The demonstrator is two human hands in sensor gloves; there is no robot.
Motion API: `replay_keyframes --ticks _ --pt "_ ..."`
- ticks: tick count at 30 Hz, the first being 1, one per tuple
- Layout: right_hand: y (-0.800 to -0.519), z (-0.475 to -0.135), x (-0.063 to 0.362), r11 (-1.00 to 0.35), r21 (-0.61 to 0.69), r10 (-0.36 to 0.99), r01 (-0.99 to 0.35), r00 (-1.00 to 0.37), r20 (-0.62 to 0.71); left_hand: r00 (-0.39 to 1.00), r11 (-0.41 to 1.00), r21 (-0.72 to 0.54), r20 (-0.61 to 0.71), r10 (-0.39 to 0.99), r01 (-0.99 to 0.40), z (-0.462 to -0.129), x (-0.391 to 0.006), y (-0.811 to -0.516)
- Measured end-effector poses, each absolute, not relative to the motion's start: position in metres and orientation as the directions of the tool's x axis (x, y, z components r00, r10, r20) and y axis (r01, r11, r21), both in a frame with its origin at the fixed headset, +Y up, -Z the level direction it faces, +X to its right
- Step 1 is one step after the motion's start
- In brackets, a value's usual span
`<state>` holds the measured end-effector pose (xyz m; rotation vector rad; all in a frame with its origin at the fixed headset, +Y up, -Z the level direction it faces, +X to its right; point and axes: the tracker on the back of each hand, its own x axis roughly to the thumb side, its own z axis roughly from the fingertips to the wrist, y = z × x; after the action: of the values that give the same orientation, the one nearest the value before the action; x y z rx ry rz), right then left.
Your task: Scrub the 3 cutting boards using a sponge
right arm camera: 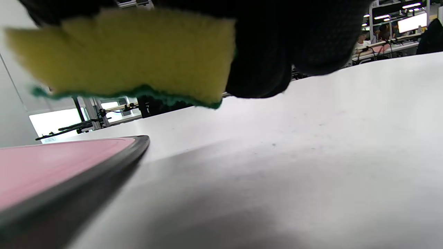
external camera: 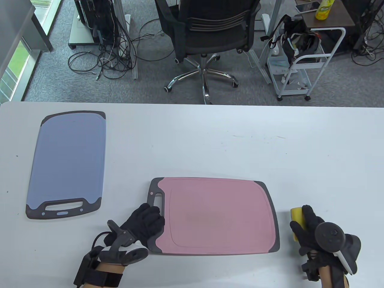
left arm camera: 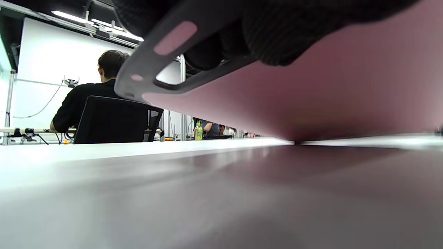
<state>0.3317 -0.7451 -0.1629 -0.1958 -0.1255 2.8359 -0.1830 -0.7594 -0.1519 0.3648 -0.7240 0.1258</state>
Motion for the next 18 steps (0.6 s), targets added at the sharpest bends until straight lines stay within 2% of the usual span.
replay_keyframes --ticks 2,6,11,16,18 --pt "-0.74 -0.173 0.311 -0.961 -0.092 0.268 -0.26 -0.96 -0.081 0.744 0.933 0.299 0.666 -0.054 -0.2 -0.151 -0.181 -0.76" --pt "-0.725 -0.204 0.239 -0.982 -0.055 0.178 -0.181 -0.982 0.064 0.728 0.942 0.283 0.682 -0.066 -0.179 -0.15 -0.177 -0.761" --pt "-0.717 -0.252 0.106 -0.99 -0.016 0.133 -0.141 -0.958 0.254 0.717 0.946 0.289 0.69 -0.099 -0.147 -0.149 -0.172 -0.762" --pt "-0.72 -0.271 -0.002 -0.996 0.021 0.089 -0.087 -0.918 0.387 0.707 0.94 0.32 0.692 -0.146 -0.119 -0.144 -0.168 -0.761" --pt "-0.722 -0.272 -0.028 -0.998 0.036 0.055 -0.043 -0.91 0.412 0.703 0.942 0.312 0.697 -0.138 -0.125 -0.145 -0.168 -0.762"
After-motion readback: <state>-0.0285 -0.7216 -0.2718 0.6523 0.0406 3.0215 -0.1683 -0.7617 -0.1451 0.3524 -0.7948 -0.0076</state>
